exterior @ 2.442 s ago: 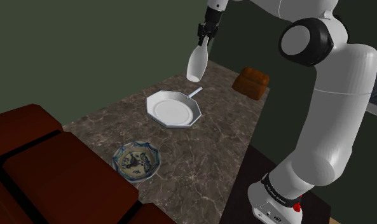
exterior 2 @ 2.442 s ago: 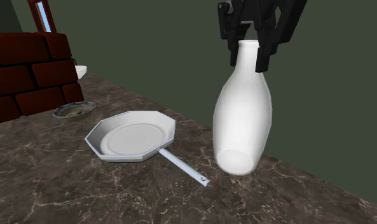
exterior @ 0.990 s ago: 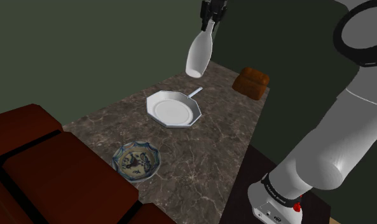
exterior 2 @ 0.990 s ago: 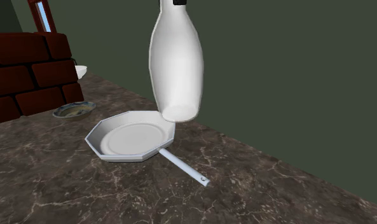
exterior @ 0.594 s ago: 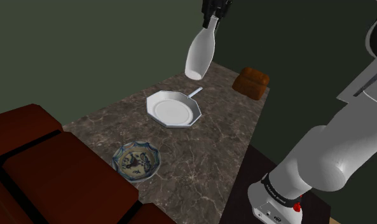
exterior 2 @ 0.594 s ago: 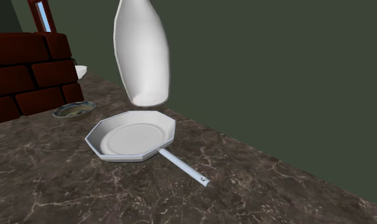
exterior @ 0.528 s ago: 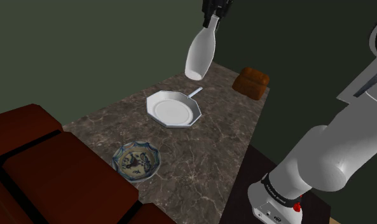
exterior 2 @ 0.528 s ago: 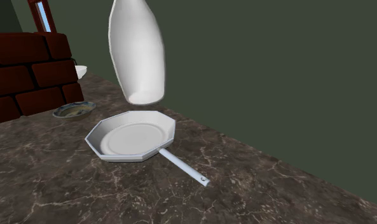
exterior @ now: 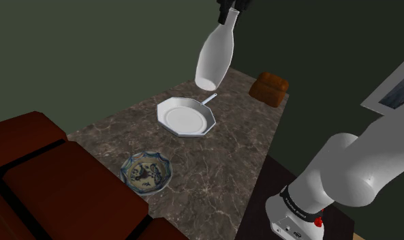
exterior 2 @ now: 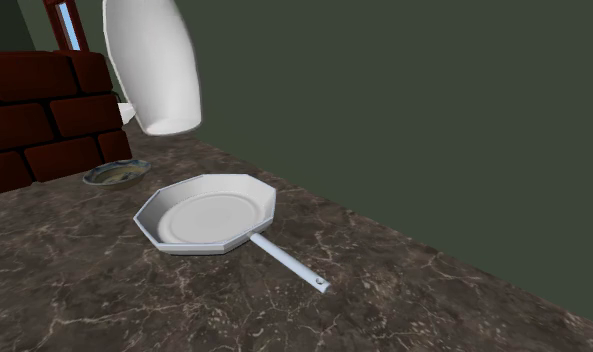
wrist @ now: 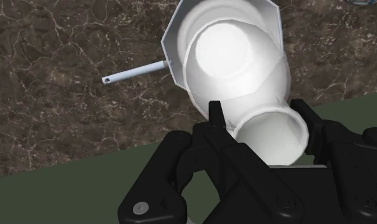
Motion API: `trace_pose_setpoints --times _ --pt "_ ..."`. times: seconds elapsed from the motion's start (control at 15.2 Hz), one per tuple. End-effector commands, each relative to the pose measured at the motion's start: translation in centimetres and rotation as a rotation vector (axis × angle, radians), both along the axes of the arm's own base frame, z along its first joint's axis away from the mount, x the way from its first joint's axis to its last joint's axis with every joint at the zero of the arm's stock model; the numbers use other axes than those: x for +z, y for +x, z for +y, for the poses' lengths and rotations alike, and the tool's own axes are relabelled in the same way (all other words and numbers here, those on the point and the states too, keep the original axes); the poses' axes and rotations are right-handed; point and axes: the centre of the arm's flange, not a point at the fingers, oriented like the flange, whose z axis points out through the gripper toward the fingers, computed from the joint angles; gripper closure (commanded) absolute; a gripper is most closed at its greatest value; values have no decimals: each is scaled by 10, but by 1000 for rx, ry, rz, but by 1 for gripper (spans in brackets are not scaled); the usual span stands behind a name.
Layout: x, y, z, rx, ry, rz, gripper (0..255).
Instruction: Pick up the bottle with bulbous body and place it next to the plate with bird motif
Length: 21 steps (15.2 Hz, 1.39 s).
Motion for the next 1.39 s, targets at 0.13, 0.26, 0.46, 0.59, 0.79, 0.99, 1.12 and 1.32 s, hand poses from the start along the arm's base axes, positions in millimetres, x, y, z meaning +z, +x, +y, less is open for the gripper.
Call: trace_pose_setpoints --times 0.13,0.26,0.46,0.59,0.79,0.99,1.12,1.32 --pt "15 -31 41 -2 0 0 255" --pt "23 -46 61 -2 0 0 255" --pt "34 -68 92 -2 0 0 255" --pt "42 -83 112 -2 0 0 255" --pt "53 -106 142 -2 0 0 255" --pt "65 -128 173 -2 0 0 255" --pt "73 -143 193 -2 0 0 255" --pt "84 -166 224 -2 0 0 255"
